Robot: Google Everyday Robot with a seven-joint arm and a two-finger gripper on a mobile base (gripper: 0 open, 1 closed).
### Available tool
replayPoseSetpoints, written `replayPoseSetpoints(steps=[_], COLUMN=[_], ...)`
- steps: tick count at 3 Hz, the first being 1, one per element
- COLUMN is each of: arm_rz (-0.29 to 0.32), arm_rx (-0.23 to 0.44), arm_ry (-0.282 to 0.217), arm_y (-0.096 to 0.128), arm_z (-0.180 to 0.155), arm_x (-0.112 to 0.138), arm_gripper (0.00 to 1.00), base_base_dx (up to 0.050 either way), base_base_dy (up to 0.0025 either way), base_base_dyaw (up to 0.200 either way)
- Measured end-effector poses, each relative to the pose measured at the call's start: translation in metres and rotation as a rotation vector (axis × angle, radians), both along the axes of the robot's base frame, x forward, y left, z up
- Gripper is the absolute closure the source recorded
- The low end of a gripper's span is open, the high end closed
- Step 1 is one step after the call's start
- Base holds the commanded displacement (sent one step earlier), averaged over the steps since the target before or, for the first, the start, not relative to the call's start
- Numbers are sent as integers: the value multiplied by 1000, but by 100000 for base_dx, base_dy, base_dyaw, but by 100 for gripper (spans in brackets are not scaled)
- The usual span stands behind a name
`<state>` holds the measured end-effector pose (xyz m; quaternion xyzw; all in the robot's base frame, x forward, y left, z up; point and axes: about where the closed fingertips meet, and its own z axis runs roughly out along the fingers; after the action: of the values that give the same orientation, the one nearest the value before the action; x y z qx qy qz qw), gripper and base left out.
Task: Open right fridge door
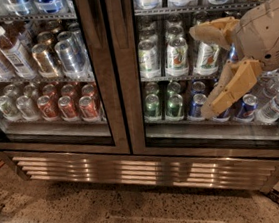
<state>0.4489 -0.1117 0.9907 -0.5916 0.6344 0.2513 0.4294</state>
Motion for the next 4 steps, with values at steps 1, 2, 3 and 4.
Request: replayPoseSetpoints(steps=[1,2,3,4], arm_rz=[23,106,128,121], arm_rx=[39,185,320,319], arm_ry=[9,29,67,61], arm_y=[2,5,8,12], arm_z=[-1,-11,-12,-10], arm_x=[0,-2,6,6], arm_gripper=[0,0,0,0], base_base_dx=[0,0,0,0], base_base_dy=[0,0,0,0], base_base_dyaw=[0,0,0,0])
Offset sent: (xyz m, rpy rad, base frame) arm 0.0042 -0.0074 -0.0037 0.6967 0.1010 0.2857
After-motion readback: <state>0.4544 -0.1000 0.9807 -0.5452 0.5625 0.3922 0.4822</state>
